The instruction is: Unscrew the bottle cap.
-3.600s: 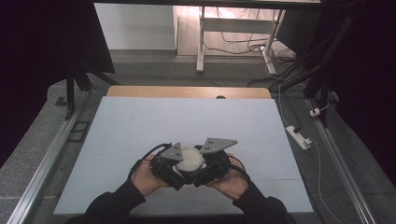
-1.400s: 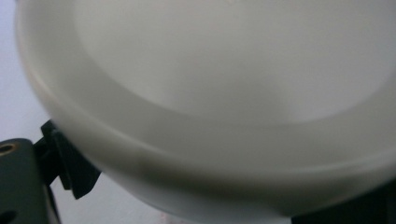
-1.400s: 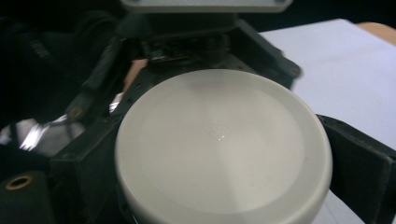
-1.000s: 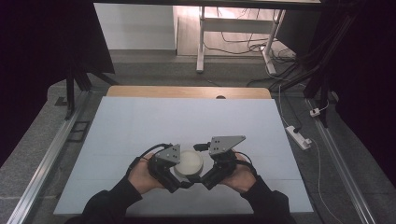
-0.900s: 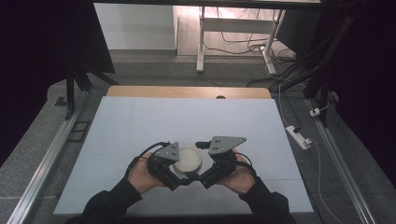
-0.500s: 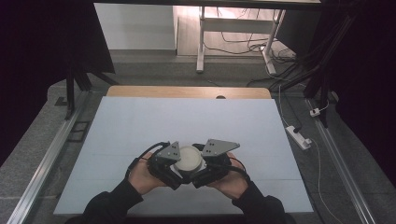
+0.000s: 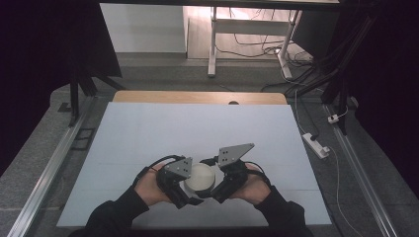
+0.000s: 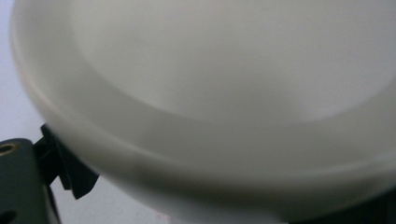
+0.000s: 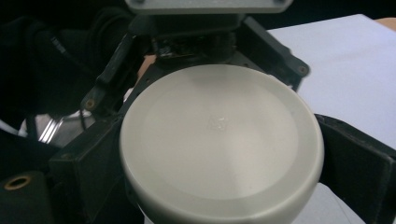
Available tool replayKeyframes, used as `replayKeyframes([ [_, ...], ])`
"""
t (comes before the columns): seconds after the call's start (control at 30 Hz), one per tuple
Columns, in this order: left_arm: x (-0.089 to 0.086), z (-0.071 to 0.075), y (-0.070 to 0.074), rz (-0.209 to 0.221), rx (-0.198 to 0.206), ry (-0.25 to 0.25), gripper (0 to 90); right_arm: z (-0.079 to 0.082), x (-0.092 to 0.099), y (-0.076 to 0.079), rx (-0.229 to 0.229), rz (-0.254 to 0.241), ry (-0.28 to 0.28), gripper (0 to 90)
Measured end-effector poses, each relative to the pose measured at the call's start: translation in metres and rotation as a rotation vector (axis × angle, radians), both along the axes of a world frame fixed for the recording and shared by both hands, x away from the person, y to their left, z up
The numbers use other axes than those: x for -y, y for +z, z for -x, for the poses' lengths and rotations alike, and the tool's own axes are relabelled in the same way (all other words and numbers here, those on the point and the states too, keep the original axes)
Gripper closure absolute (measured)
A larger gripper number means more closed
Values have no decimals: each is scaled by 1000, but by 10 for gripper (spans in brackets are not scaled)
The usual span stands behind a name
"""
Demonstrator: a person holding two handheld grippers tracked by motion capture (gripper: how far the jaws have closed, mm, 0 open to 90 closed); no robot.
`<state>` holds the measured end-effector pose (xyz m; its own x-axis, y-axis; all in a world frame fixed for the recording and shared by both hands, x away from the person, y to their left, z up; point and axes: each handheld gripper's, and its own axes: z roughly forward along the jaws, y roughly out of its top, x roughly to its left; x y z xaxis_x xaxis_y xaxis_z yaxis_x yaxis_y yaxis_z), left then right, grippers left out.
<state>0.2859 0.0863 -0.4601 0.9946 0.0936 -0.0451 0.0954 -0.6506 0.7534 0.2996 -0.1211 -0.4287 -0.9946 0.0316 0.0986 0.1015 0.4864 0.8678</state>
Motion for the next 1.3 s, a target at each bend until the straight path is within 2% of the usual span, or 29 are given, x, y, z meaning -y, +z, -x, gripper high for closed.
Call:
replayKeyframes([
  [0.07,0,0,1,-2,6,16,78,1,0,1,15,9,-3,69],
  [0.13,0,0,2,1,16,56,77,3,1,4,36,15,-38,51],
  [0.3,-2,-2,3,-8,30,161,78,9,-1,13,80,14,-175,4],
  [0.43,0,-2,4,-25,44,208,77,16,-9,12,120,39,-291,0],
  [0.5,2,-1,5,-30,45,214,77,17,-13,10,115,55,-344,0],
  [0.6,4,1,6,-34,52,221,77,17,-16,7,91,57,-370,3],
  [0.67,4,2,7,-30,50,218,78,19,-16,6,98,53,-367,60],
  [0.83,1,1,7,-24,39,170,78,20,-16,7,96,46,-336,72],
  [1.0,-1,0,6,-20,16,84,78,13,-11,6,45,31,-217,74],
  [1.07,-1,0,5,-17,7,66,78,10,-9,5,28,22,-164,74],
  [1.17,0,0,4,-24,4,43,78,9,-8,3,25,24,-131,75],
  [1.3,-1,-1,2,-26,5,44,78,8,-8,4,25,24,-126,76],
])
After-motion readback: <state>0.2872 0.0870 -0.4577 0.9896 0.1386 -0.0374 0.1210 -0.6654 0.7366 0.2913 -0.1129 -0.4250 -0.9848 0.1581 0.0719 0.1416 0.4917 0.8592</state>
